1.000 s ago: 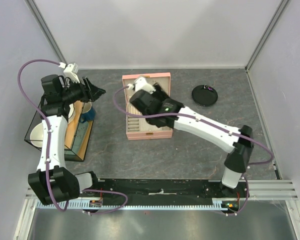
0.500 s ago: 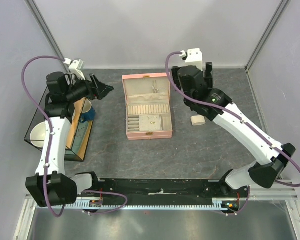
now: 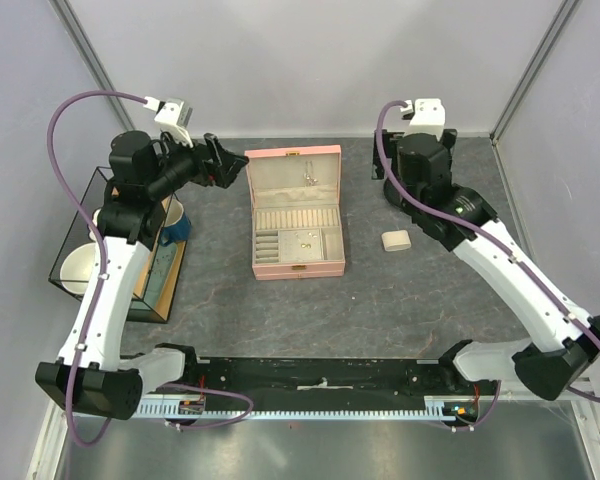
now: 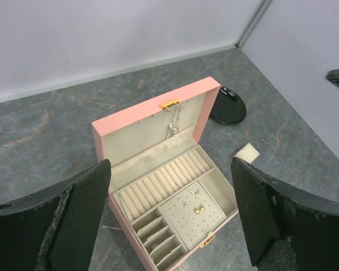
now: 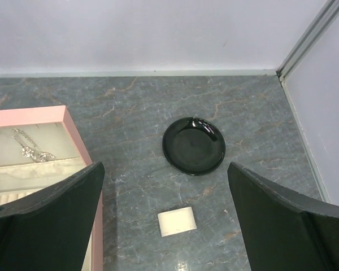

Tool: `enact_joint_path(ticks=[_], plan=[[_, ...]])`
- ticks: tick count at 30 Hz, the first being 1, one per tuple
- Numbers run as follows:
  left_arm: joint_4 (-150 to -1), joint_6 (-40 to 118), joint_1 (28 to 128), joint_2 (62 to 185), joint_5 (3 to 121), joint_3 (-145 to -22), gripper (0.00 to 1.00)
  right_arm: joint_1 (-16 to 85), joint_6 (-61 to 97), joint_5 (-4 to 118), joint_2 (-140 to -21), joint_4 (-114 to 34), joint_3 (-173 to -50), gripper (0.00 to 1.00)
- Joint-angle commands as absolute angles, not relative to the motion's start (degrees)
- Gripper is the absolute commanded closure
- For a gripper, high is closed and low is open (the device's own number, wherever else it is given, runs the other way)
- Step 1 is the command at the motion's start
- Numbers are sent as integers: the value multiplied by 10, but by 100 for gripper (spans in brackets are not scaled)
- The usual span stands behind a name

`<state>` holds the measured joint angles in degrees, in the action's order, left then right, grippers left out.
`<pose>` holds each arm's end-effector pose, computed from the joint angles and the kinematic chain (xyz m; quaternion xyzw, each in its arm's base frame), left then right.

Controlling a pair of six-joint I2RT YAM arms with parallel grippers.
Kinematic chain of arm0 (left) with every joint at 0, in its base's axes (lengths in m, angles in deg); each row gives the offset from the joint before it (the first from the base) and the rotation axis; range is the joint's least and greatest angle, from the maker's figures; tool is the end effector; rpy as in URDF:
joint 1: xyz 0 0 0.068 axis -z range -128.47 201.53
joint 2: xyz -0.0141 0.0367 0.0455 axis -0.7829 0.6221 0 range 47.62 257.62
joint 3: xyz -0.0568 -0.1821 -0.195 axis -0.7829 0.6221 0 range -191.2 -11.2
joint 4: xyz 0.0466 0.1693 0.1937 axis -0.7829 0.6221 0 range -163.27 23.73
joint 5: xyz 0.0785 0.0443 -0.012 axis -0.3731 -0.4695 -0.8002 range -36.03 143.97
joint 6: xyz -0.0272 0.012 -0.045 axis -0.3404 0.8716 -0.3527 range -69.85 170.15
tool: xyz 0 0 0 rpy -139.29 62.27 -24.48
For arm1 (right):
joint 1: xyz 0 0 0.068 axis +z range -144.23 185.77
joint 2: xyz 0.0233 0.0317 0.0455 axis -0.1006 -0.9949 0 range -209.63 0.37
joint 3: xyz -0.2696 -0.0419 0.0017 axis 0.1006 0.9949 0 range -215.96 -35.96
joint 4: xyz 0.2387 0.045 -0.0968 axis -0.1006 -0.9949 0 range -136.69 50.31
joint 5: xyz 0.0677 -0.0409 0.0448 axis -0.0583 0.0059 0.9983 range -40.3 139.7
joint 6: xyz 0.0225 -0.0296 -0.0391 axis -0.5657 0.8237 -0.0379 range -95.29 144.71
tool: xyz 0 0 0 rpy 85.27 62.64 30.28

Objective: Organize the mixed jewelry

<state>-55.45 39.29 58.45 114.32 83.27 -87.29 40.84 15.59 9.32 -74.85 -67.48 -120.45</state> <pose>0.2474 -0.0476 0.4396 0.1400 0.7378 -0.2868 0.5948 0.2430 0.1423 0.4354 0.0255 0.7876 -0.0533 0.6133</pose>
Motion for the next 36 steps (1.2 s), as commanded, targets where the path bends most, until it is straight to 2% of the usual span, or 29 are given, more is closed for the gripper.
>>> enact_joint_path(ticks=[1,9,18,24,31,36], plan=[[-538,426,601,1121,738,-906,5,409,176,87,-709,-624,-1213,2],[-536,449,603,1139,737,-928,4,408,196,79,-742,-628,-1235,2],[-470,618,603,1315,853,-1050,2,408,176,137,-762,-630,-1228,2],[-356,739,603,1439,909,-1157,1,408,183,148,-767,-639,-1225,2],[-335,818,602,1497,942,-1161,1,408,188,150,-772,-641,-1199,2],[-354,813,594,1519,958,-1163,1,408,185,164,-773,-640,-1181,2]])
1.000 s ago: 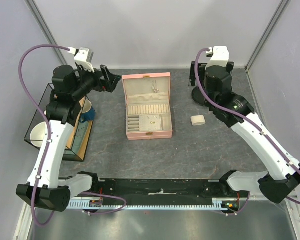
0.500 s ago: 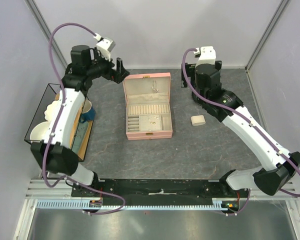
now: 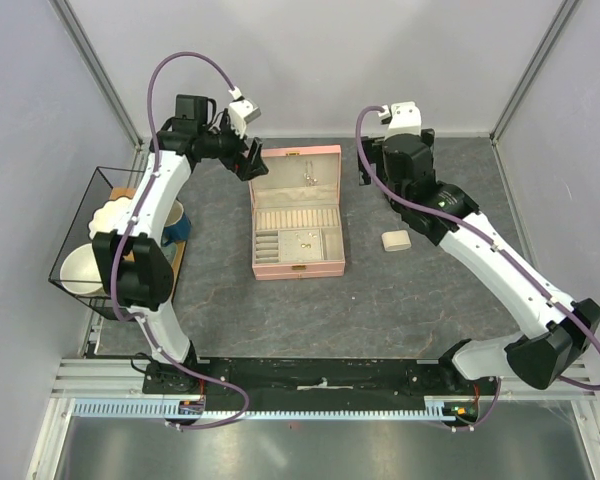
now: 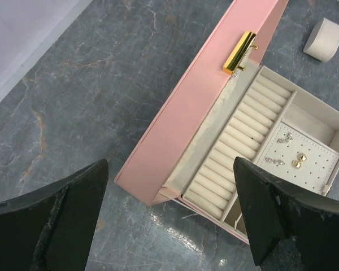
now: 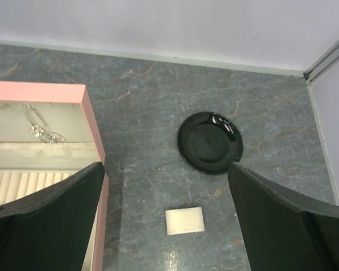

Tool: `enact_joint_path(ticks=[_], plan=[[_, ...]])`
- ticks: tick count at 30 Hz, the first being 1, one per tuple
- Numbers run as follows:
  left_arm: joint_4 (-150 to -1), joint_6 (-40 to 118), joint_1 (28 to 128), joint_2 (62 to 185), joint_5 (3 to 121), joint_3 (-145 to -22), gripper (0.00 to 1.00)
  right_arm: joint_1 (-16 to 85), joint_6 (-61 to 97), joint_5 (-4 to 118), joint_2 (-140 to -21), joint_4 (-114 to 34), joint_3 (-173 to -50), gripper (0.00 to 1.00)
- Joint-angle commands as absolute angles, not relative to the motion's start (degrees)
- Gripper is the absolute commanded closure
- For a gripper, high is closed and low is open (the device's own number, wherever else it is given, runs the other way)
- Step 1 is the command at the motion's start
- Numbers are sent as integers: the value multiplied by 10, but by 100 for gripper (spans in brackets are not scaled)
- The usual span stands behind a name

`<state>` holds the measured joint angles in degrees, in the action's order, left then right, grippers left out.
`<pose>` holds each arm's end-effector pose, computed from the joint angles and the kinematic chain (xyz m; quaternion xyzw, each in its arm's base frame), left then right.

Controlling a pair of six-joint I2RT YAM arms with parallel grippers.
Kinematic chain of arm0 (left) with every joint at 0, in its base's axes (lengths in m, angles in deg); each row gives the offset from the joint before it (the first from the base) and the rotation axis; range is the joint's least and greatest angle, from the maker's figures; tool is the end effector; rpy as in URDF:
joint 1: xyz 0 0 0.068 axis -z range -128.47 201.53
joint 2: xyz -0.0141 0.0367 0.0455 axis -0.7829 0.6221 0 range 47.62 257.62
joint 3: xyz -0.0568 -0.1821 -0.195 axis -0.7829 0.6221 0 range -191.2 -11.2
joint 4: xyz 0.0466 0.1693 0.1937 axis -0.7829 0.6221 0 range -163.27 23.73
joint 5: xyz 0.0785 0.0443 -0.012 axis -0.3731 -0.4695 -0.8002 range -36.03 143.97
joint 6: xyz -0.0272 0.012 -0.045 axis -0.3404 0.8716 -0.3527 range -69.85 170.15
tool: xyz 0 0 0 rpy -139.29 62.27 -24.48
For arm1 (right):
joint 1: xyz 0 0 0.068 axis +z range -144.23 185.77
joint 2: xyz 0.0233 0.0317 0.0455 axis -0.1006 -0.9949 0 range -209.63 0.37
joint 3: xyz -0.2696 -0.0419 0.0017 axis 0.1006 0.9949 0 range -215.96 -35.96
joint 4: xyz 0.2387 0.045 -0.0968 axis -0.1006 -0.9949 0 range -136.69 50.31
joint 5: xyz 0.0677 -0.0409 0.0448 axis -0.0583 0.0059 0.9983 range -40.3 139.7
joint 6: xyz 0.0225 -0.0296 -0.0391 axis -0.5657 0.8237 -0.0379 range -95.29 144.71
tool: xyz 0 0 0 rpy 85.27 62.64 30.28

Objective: Organize the mixed jewelry

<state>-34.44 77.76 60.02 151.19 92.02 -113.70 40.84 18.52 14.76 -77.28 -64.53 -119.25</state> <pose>0.3985 -0.0817 0.3600 0.3966 0.7715 -0.2247 0.4438 0.2564 0.1550 0.4213 -0.0254 0.7963 -0.0343 0.6033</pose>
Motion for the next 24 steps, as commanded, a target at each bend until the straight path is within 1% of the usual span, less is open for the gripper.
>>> enact_joint_path(ticks=[1,5,12,19,24], plan=[[-362,807,594,1519,959,-1164,1,408,185,168,-775,-642,-1179,2],[-369,800,593,1510,968,-1159,1,409,163,148,-779,-668,-1165,2],[-381,802,593,1483,968,-1137,1,404,71,161,-781,-690,-1047,2],[-415,800,592,1450,947,-1107,1,394,-22,167,-837,-734,-1009,2],[-423,799,589,1433,946,-1091,1,387,-54,188,-866,-733,-971,2]])
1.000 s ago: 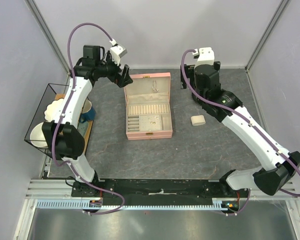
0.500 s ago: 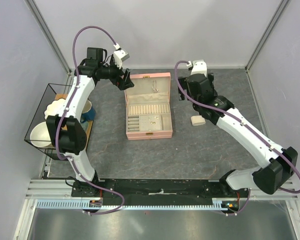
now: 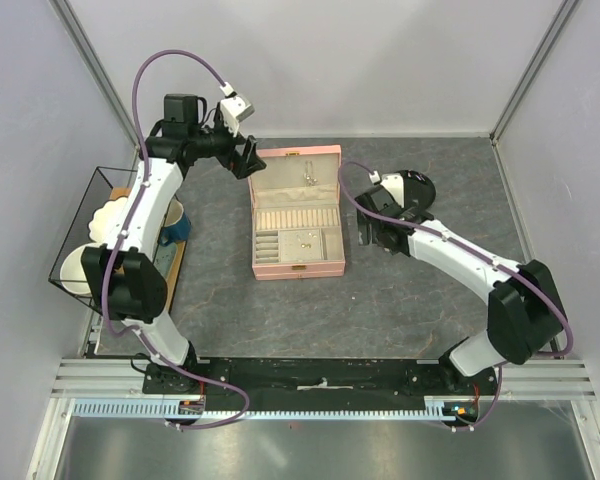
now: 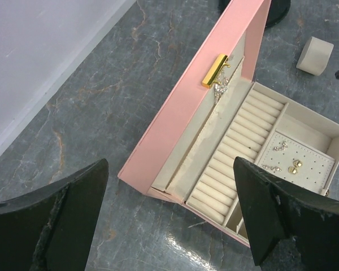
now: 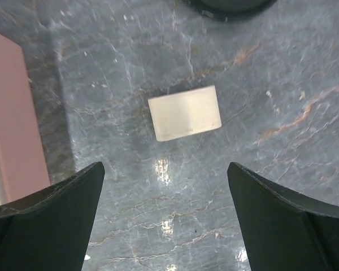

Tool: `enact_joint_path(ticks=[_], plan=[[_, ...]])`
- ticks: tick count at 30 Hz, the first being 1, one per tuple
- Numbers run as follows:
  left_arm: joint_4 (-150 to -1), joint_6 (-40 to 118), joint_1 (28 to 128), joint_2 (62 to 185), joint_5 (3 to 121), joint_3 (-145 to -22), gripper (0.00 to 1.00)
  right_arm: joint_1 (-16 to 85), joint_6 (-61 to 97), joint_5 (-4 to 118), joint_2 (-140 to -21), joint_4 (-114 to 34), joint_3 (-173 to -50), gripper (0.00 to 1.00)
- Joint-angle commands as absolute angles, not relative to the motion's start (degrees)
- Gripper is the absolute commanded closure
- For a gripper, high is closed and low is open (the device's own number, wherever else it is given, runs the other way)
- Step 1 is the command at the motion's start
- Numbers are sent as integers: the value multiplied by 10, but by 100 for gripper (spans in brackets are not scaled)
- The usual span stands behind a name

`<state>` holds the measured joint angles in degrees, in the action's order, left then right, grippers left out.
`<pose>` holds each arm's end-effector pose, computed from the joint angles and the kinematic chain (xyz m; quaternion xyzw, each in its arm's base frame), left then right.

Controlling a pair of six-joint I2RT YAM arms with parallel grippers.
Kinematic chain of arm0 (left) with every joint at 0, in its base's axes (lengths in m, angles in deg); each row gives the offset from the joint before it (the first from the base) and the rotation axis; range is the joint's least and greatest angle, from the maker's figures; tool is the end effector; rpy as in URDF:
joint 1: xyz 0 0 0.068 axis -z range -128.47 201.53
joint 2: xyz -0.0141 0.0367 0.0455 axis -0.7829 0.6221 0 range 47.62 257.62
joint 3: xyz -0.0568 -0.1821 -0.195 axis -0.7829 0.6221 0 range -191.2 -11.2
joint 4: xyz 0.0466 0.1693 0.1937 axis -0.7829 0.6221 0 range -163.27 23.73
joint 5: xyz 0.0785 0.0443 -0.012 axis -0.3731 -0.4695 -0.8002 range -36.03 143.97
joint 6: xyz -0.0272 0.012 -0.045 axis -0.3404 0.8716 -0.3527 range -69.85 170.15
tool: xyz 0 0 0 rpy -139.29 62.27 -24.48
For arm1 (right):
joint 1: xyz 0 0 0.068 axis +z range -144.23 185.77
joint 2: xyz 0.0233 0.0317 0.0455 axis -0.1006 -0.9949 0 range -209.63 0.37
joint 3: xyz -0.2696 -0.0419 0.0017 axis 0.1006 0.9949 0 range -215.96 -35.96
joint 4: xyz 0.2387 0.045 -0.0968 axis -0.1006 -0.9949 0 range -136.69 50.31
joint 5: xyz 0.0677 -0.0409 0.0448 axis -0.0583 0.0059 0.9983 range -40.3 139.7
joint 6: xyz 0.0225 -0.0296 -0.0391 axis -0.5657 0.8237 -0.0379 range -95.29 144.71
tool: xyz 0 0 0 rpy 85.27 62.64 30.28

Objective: Organize the mixed jewelry

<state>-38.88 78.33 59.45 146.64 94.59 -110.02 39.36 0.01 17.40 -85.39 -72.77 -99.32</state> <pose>0.3827 -0.0767 0.3759 0.4107 0.7394 -0.2258 0.4833 0.2679 0.1550 0.2532 0.0113 0.9209 -0.0931 0.3783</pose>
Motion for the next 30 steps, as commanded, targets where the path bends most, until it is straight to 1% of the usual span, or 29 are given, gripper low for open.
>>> enact_joint_path(ticks=[1,12,25,30], plan=[[-426,799,588,1428,947,-1089,1,383,-60,195,-869,-727,-964,2],[-433,806,579,1400,956,-1056,1,337,-71,278,-902,-647,-894,2],[-436,805,575,1388,952,-1045,1,270,-25,334,-961,-572,-914,2],[-436,806,575,1384,950,-1042,1,261,-24,349,-964,-550,-916,2]])
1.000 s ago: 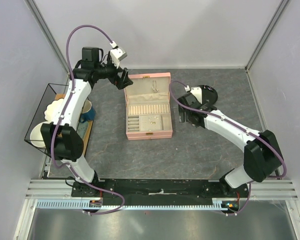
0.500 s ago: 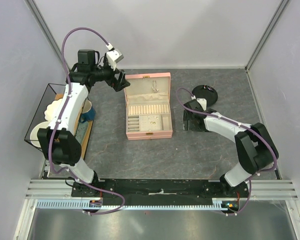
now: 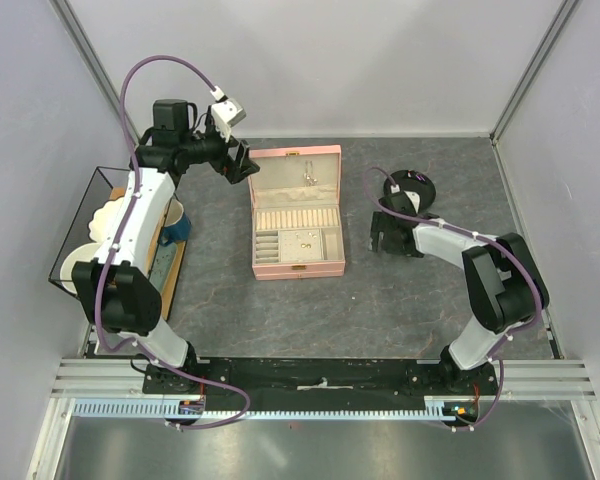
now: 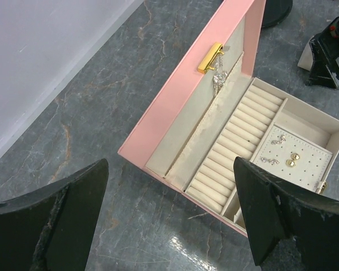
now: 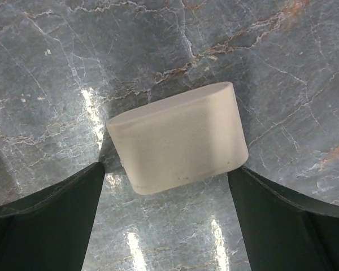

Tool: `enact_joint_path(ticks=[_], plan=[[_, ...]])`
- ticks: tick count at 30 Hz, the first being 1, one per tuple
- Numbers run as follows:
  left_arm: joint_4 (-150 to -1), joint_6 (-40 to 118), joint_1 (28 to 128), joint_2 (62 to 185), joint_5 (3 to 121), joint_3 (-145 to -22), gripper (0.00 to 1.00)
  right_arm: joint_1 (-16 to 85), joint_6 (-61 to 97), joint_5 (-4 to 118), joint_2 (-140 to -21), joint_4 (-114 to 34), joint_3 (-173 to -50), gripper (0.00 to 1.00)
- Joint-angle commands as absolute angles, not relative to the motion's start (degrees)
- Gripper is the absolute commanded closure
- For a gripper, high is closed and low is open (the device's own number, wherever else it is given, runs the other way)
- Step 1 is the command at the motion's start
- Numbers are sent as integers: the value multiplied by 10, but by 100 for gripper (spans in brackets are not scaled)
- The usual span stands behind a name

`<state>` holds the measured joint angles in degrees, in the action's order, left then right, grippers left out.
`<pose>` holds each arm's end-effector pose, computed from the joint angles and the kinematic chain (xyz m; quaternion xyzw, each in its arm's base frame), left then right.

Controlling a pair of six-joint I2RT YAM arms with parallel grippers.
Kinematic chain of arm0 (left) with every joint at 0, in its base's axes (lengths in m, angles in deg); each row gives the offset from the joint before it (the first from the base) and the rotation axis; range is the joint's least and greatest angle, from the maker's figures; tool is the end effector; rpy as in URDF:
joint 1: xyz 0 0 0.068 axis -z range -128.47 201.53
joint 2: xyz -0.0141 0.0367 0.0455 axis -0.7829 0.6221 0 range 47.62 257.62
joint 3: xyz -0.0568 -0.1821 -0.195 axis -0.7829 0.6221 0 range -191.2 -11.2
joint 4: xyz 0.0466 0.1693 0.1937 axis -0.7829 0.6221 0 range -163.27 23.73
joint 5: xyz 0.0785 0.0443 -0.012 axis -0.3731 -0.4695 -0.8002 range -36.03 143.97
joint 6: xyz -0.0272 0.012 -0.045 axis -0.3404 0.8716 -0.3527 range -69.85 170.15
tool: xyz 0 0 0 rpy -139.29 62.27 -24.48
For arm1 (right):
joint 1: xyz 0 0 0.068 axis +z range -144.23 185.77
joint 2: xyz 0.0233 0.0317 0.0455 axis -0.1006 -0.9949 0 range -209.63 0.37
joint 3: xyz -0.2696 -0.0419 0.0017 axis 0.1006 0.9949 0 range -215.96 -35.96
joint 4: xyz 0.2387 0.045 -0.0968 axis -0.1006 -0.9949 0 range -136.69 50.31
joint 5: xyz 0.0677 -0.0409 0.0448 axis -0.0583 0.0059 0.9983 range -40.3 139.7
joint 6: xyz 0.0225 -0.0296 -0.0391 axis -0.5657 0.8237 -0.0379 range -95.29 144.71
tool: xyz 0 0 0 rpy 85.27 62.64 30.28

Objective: Organize the mixed jewelry

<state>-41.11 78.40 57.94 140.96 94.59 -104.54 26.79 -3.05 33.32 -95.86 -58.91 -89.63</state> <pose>0.3609 -0.0639 0.3832 0.4048 0.7336 -0.2123 0.5029 0.3031 0.1057 0.1592 0.0912 0.9562 -0.0261 0.2768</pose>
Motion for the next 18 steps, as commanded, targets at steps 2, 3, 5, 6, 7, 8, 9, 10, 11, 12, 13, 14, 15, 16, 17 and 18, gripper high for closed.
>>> enact_joint_path(ticks=[2,3,5,6,7,8,9,10,11,12,13,14,15,16,17,18], plan=[[-436,807,575,1384,950,-1039,1,257,-20,351,-964,-545,-919,2],[-436,808,575,1384,949,-1038,1,254,-19,350,-965,-544,-921,2],[-436,810,575,1384,948,-1037,1,247,-15,354,-970,-542,-926,2],[-437,810,575,1385,948,-1037,1,245,-14,358,-970,-541,-929,2],[-437,811,575,1385,948,-1037,1,240,-12,360,-973,-541,-931,2],[-437,811,575,1385,948,-1037,1,238,-11,359,-975,-541,-936,2],[-436,811,575,1385,948,-1036,1,235,-10,362,-975,-541,-939,2],[-436,812,575,1384,948,-1036,1,231,-9,363,-976,-541,-941,2],[-435,812,575,1385,948,-1036,1,229,-8,365,-977,-542,-947,2],[-436,812,575,1384,948,-1036,1,226,-7,369,-982,-541,-949,2],[-436,812,575,1384,948,-1035,1,225,-6,372,-982,-541,-955,2],[-437,812,575,1384,948,-1034,1,223,-5,375,-985,-540,-957,2],[-436,812,575,1383,948,-1033,1,221,-5,376,-988,-541,-960,2],[-437,813,575,1383,948,-1032,1,221,-5,377,-990,-542,-964,2],[-436,813,575,1383,948,-1032,1,221,-5,377,-992,-541,-966,2],[-436,813,575,1382,947,-1030,1,221,-5,377,-996,-542,-967,2]])
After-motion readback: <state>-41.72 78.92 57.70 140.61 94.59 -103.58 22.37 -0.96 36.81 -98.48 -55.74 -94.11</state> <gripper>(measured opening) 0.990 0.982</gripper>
